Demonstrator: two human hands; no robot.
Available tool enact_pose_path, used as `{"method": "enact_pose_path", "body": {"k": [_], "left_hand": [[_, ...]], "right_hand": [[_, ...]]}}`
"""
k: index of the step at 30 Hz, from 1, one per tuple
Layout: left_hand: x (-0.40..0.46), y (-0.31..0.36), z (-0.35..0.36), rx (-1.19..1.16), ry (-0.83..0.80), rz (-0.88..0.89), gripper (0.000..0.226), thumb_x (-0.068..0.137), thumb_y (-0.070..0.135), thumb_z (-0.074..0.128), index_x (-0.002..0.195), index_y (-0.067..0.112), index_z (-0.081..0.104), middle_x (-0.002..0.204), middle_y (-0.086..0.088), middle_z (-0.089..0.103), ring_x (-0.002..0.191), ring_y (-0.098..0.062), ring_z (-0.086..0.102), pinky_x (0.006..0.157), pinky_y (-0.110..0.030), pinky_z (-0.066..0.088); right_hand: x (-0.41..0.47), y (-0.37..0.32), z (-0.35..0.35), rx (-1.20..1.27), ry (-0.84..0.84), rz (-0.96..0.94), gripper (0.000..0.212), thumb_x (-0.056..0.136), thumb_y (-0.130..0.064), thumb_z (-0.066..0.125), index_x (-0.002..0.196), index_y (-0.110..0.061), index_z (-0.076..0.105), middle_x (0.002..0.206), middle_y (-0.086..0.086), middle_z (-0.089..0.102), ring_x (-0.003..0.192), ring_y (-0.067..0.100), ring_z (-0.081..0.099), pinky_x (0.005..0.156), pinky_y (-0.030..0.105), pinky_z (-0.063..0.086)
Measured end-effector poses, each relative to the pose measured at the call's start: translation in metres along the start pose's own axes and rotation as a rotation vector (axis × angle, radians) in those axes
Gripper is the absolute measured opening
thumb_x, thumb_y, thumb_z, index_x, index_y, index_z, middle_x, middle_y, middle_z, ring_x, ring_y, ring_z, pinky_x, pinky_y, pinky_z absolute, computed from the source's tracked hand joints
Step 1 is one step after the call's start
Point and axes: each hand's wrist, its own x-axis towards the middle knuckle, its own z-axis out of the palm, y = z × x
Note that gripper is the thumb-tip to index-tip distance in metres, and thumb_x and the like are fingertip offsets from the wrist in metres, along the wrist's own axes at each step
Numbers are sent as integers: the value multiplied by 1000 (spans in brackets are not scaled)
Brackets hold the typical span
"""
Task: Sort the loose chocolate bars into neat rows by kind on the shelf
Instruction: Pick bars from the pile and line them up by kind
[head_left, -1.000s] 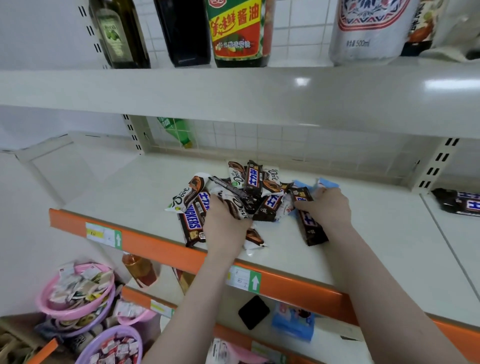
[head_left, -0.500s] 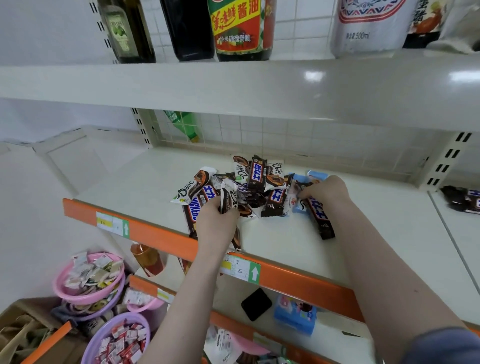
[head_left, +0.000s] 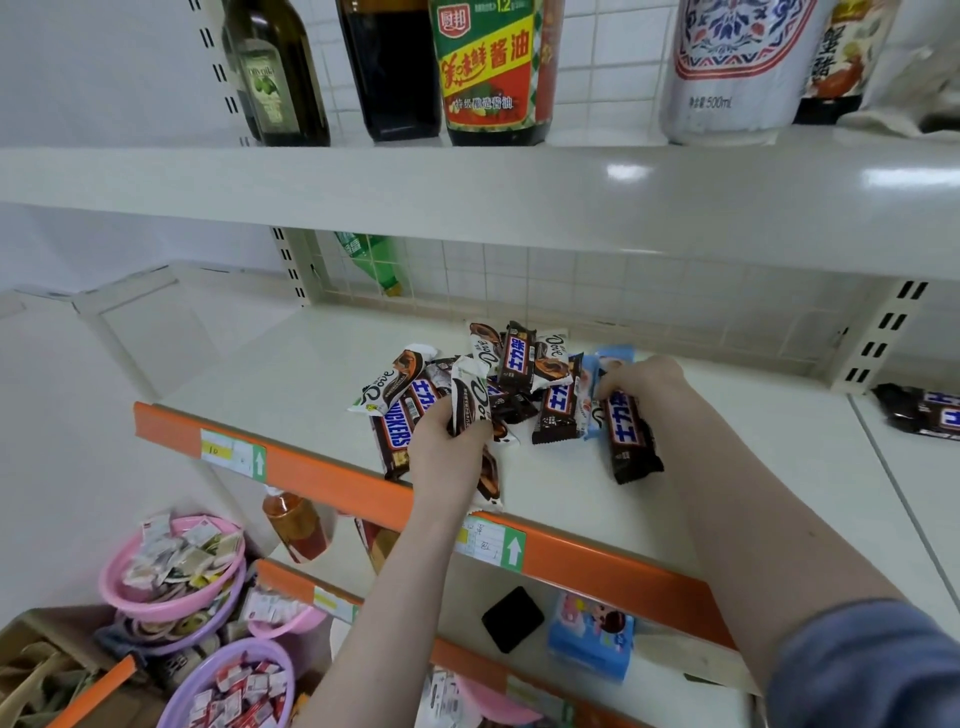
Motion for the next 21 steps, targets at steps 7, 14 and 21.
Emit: {"method": "enact_pose_path", "body": {"k": [7, 14, 21], "left_hand": [[3, -2, -5, -239, -84, -143, 15, 83, 10, 62, 98, 12, 63, 97, -6, 69, 92, -27, 64, 86, -41, 52], [5, -7, 11, -635, -162, -241, 70, 74, 15, 68, 138, 21, 38, 137, -10, 51, 120, -35, 53, 102, -52, 41], [-20, 10, 69, -678, -314, -300, 28, 89, 11, 58, 116, 7, 54, 97, -11, 70, 85, -25, 68, 75, -34, 53]], "right_hand": [[-17, 20, 7, 270, 18, -192, 36, 72, -6, 69, 106, -1, 57, 90, 15, 66, 69, 25, 62, 64, 29, 50], [-77, 47, -37, 708, -39, -268, 19, 76, -2, 67, 93, -5, 62, 61, 3, 65, 47, 14, 61, 47, 23, 51], [-118, 73, -67, 661, -61, -246, 23, 73, -7, 69, 95, -7, 62, 61, 2, 69, 50, 14, 61, 58, 29, 48]]}}
